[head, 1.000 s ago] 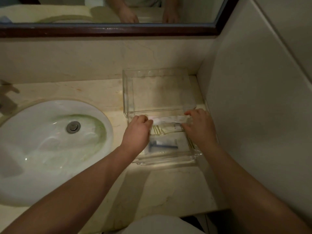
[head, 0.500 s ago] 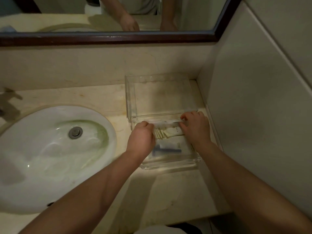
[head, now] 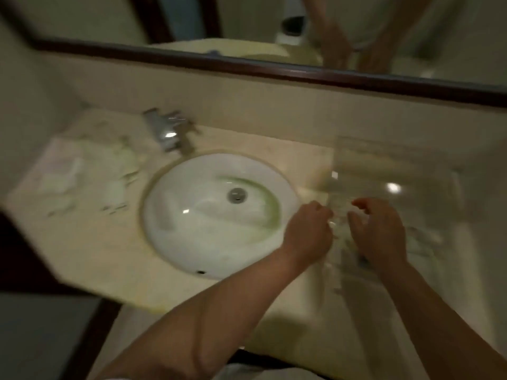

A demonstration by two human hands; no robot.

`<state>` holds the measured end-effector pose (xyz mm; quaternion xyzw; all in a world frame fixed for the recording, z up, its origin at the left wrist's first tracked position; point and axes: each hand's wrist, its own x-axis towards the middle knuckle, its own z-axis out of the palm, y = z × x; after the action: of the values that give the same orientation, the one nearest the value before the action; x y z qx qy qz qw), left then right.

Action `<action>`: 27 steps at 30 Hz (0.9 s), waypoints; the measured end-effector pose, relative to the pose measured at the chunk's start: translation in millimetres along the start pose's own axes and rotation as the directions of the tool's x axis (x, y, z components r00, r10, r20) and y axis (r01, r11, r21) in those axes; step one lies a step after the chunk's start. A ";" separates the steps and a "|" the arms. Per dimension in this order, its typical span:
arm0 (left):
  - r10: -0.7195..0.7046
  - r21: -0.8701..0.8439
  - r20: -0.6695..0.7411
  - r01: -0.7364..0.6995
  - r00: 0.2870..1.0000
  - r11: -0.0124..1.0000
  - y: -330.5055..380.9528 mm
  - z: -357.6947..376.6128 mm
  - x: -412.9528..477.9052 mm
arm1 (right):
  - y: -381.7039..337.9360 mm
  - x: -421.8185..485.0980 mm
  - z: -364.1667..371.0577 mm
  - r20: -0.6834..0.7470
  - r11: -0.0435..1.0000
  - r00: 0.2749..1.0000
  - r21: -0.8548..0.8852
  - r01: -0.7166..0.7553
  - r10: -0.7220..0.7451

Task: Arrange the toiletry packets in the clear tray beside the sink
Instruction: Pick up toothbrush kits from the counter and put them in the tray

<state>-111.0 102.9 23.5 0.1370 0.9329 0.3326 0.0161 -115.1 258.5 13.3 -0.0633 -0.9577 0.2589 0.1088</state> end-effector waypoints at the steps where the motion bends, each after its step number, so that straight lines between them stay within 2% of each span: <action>1: -0.031 0.006 -0.037 0.031 0.999 0.999 -10.2 -11.6 -8.4 | -18.6 -1.4 7.8 0.021 0.998 0.999 0.059 0.026 -0.027; 4: -0.227 0.034 -0.151 0.235 0.962 0.971 -59.3 -55.4 -50.4 | -82.3 -10.4 42.8 0.171 0.971 0.974 0.214 0.110 -0.148; 8: -0.456 -0.022 -0.273 0.468 0.847 0.883 -132.3 -111.9 -116.2 | -155.9 -24.4 87.8 0.371 0.942 0.894 0.306 0.137 -0.251; 11: -0.574 -0.093 -0.322 0.579 0.753 0.810 -174.5 -149.4 -144.8 | -198.7 -33.6 107.9 0.447 0.927 0.845 0.347 0.140 -0.294; 16: -0.634 -0.165 -0.385 0.626 0.671 0.762 -255.2 -216.1 -159.3 | -285.3 -30.6 158.7 0.510 0.927 0.787 0.311 0.208 -0.347; 22: -0.680 -0.215 -0.412 0.660 0.606 0.719 -377.6 -312.8 -139.2 | -403.9 -21.2 237.9 0.512 0.937 0.791 0.268 0.225 -0.336; 27: -0.711 -0.216 -0.445 0.706 0.544 0.675 -459.7 -366.8 -113.4 | -463.0 -11.7 278.3 0.533 0.954 0.794 0.221 0.203 -0.292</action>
<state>-158.9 -494.0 14.7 -0.3411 0.8771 0.3260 -0.0898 -201.0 -275.0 12.8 0.1499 -0.9245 0.3216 -0.1393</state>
